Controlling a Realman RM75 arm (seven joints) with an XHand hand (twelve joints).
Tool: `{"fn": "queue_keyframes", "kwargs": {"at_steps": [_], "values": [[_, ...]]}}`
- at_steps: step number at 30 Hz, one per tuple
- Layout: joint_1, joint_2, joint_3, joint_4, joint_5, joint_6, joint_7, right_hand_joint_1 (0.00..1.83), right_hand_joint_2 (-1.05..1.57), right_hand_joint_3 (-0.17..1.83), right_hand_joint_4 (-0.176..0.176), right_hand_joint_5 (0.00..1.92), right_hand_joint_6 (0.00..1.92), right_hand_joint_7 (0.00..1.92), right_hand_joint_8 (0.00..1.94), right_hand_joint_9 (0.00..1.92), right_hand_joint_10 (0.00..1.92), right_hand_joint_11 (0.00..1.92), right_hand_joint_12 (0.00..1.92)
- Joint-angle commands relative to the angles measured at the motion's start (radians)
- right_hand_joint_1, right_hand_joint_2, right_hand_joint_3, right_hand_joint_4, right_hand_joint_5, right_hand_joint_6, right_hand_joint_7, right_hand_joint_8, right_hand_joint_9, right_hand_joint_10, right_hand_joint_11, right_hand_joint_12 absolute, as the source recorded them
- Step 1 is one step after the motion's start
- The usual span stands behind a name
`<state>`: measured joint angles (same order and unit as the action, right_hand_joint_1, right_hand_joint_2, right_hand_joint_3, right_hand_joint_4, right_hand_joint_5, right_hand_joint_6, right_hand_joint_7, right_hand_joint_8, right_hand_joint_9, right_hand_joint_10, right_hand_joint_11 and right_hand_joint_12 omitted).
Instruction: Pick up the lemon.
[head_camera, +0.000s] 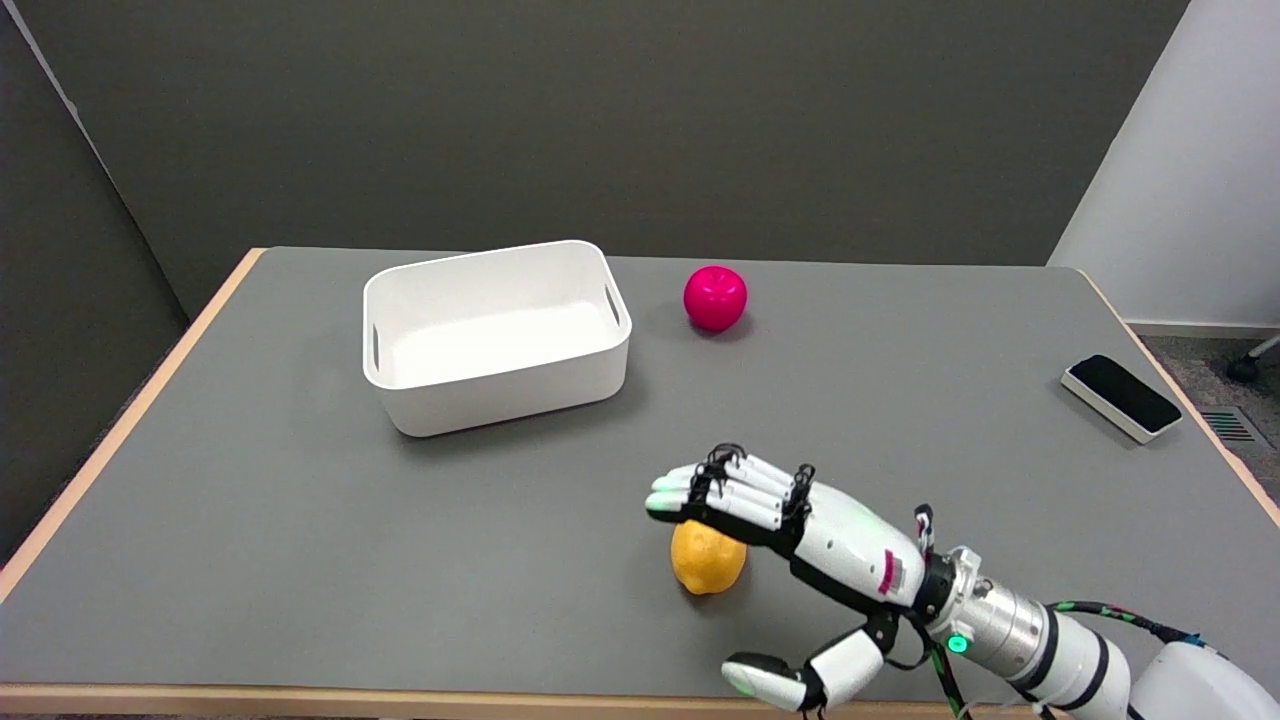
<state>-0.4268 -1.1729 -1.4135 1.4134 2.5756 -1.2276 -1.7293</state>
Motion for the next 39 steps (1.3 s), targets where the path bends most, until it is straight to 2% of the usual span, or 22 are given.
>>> {"fn": "queue_keyframes", "kwargs": {"at_steps": [1, 7, 14, 27, 29, 33, 39], "values": [[0.032, -0.012, -0.076, -0.035, 0.002, 0.03, -0.026, 0.53, 0.64, 0.85, -0.036, 0.17, 0.36, 0.18, 0.29, 0.02, 0.65, 0.0, 0.92], [0.154, -0.007, -0.079, -0.128, 0.003, 0.09, 0.044, 0.52, 0.64, 0.85, -0.036, 0.17, 0.36, 0.18, 0.29, 0.02, 0.65, 0.0, 0.91], [0.249, -0.006, -0.095, -0.298, 0.003, 0.065, 0.183, 0.51, 0.64, 0.85, -0.037, 0.17, 0.36, 0.18, 0.28, 0.02, 0.64, 0.0, 0.9], [0.267, -0.006, -0.108, -0.316, 0.002, 0.066, 0.177, 0.53, 0.65, 0.86, -0.04, 0.18, 0.37, 0.18, 0.28, 0.02, 0.64, 0.0, 0.91], [0.27, -0.005, -0.109, -0.32, 0.002, 0.066, 0.178, 0.52, 0.6, 0.96, -0.04, 0.15, 0.44, 0.15, 0.37, 0.02, 0.65, 0.0, 0.95], [0.284, -0.002, -0.111, -0.342, 0.002, 0.066, 0.182, 0.52, 0.6, 0.96, -0.039, 0.15, 0.44, 0.16, 0.37, 0.02, 0.66, 0.0, 0.95], [0.302, -0.002, -0.115, -0.374, 0.002, 0.076, 0.182, 0.54, 0.65, 0.85, -0.039, 0.18, 0.37, 0.2, 0.28, 0.03, 0.65, 0.0, 0.93]]}}
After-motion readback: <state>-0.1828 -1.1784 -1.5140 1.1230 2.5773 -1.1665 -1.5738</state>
